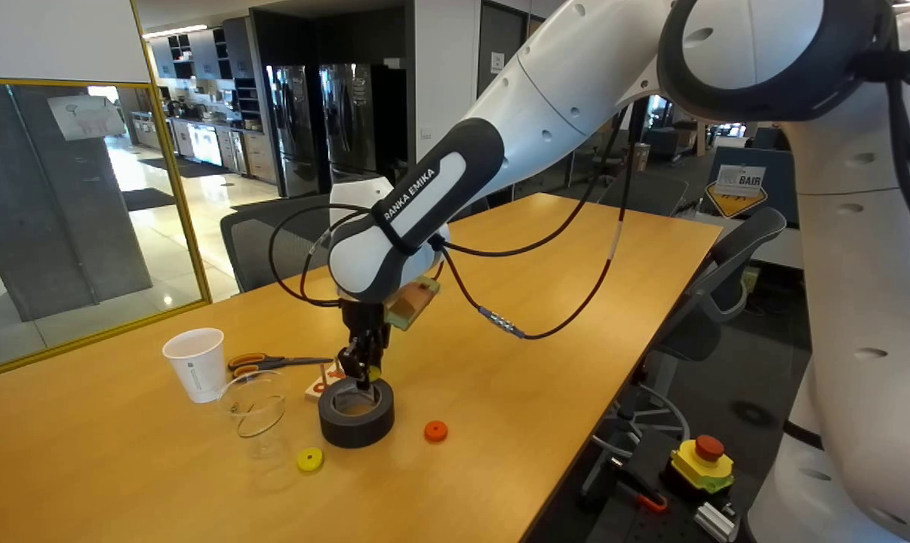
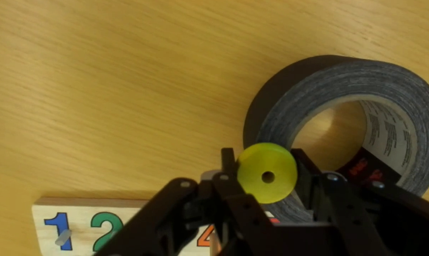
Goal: Put three round orange blocks in the white cup, then put the two round yellow blocks in the clear cup and put the last round orange block in the white cup
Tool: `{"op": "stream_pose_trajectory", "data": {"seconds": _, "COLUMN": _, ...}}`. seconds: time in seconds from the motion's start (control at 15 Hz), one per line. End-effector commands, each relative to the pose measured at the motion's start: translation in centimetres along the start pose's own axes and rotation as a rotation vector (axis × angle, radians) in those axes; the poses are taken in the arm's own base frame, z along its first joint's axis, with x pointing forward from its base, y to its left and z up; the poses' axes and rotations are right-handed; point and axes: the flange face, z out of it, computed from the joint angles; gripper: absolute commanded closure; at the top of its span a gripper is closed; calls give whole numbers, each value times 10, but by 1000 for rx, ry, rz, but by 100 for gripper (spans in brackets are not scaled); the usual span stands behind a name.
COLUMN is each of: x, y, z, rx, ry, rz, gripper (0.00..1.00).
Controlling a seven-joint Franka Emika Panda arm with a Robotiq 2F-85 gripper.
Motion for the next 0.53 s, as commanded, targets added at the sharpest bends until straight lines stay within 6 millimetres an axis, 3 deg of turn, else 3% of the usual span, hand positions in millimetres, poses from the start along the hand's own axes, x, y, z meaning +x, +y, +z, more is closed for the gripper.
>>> {"op": "stream_pose_trajectory", "data": {"seconds": 0.0, "x": 8, "y": -1, "z": -31, "rx": -21, "ry": 46, "rz": -11, "gripper": 83}}
{"op": "stream_pose_trajectory", "data": {"seconds": 0.27, "x": 17, "y": -7, "z": -56, "rx": -22, "ry": 88, "rz": -30, "gripper": 83}}
{"op": "stream_pose_trajectory", "data": {"seconds": 0.47, "x": 28, "y": -23, "z": -69, "rx": -6, "ry": 123, "rz": -60, "gripper": 83}}
